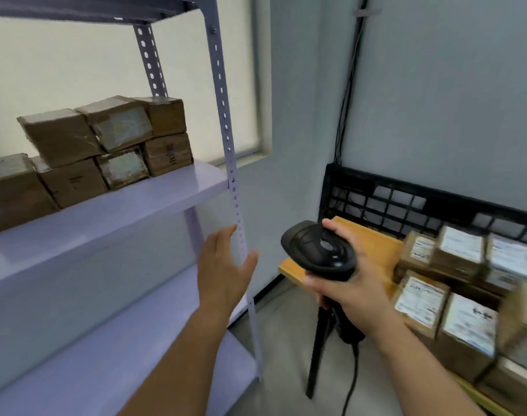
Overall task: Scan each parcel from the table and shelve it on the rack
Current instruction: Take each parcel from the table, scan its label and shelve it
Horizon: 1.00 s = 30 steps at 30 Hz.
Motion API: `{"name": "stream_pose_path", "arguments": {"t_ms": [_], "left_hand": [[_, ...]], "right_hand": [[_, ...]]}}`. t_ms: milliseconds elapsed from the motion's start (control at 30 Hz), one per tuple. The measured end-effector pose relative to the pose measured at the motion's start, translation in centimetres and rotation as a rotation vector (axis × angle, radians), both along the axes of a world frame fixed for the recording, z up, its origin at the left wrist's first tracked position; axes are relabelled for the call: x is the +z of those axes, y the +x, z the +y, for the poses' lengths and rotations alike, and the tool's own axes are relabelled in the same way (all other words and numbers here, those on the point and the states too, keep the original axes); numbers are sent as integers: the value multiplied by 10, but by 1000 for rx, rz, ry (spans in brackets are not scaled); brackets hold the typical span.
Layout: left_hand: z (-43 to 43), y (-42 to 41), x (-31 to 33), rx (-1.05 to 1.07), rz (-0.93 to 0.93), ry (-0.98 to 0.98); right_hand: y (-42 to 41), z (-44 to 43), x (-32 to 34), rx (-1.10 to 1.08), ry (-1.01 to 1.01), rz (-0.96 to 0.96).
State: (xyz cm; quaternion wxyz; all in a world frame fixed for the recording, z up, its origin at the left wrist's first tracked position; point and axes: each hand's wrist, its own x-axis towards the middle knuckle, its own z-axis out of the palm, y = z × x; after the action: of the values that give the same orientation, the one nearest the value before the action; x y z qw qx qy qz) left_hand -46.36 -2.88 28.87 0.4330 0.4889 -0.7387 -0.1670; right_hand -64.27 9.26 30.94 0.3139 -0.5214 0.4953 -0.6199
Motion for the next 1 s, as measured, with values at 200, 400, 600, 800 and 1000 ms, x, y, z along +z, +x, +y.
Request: {"name": "stream_pose_path", "arguments": {"t_ms": [200,400,600,800,1000], "left_hand": [[51,-79,-32,-146,-77,106],[95,-153,-49,-285,-98,170],[124,-212,-59,-392,-127,246],[140,-273,-56,-549,-206,299],[153,-344,-52,-765,-285,229]], "right_hand": [[-64,54,-15,-89,-9,28],[-125,109,-21,-198,25,59],[-172,152,-30,-316,56,53],[-207,178,-38,-418,44,-6],[-240,197,-44,-586,53,23]]}}
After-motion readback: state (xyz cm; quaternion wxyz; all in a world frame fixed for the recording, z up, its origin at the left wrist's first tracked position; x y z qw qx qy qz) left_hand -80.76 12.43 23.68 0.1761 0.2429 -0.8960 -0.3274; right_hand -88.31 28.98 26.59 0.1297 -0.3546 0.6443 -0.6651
